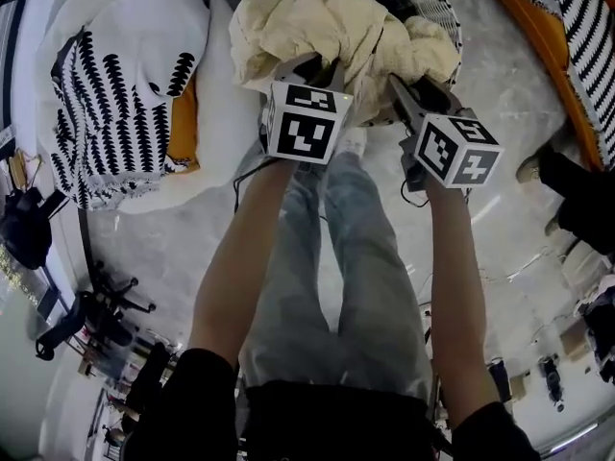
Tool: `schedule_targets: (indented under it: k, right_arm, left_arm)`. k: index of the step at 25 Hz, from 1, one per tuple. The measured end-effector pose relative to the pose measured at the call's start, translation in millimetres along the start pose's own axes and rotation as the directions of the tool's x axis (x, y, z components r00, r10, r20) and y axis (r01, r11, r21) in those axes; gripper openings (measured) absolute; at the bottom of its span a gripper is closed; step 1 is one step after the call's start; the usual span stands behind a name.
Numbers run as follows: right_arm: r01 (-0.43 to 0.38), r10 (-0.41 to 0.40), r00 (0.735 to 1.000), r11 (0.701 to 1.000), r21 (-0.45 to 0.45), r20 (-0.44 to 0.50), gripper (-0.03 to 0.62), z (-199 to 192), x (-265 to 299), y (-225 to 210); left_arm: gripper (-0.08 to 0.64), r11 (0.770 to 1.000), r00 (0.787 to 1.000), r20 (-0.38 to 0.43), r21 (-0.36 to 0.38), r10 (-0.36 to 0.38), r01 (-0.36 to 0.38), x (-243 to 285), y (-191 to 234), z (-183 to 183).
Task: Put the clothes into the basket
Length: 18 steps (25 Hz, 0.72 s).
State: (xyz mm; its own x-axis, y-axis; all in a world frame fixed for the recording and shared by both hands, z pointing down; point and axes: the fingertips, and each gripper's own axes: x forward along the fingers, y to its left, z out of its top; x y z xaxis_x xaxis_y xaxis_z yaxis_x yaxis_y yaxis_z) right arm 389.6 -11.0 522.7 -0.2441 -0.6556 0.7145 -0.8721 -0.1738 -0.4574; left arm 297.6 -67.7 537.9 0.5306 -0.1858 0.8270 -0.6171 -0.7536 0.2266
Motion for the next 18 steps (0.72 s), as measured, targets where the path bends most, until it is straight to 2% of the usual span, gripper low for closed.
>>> schedule_targets:
  k: [3, 9, 11, 14, 18]
  right_arm:
    - [0.046, -0.046, 0.999, 0.999, 0.02, -0.002, 0.178, -6.8, -3.7, -18.0]
    - [0.048, -0.048, 0.999, 0.998, 0.043, 0.014, 0.176, -6.6, -18.2, -21.7]
    - [0.034, -0.035, 0.999, 0.999, 0.033, 0.018, 0.17, -2.6, -18.6, -15.6]
    - [0.009, -0.009, 1.0, 1.0, 0.014, 0.022, 0.15, 0.1, -15.6, -0.8]
    - [-0.029, 0.029, 0.999, 0.999, -0.015, 0.018, 0.119, -1.0, -10.1, 30.2]
  left_arm:
    - [0.1, 1.0, 1.0, 0.003, -0.007, -0.017, 0.017, 3.6, -8.5, 3.5]
    - [0.1, 0.997, 0.998, 0.058, -0.073, -0.035, 0.039, -24.1, -20.1, 9.3]
    - [0.1, 0.993, 0.995, 0.096, -0.116, -0.008, 0.019, -37.0, -12.9, 11.4]
    - [0.043, 0.98, 0.984, 0.174, -0.198, 0.043, -0.008, -62.1, 6.2, 12.9]
    - [0.015, 0.946, 0.956, 0.272, -0.323, 0.111, -0.018, -106.6, 40.3, 8.1]
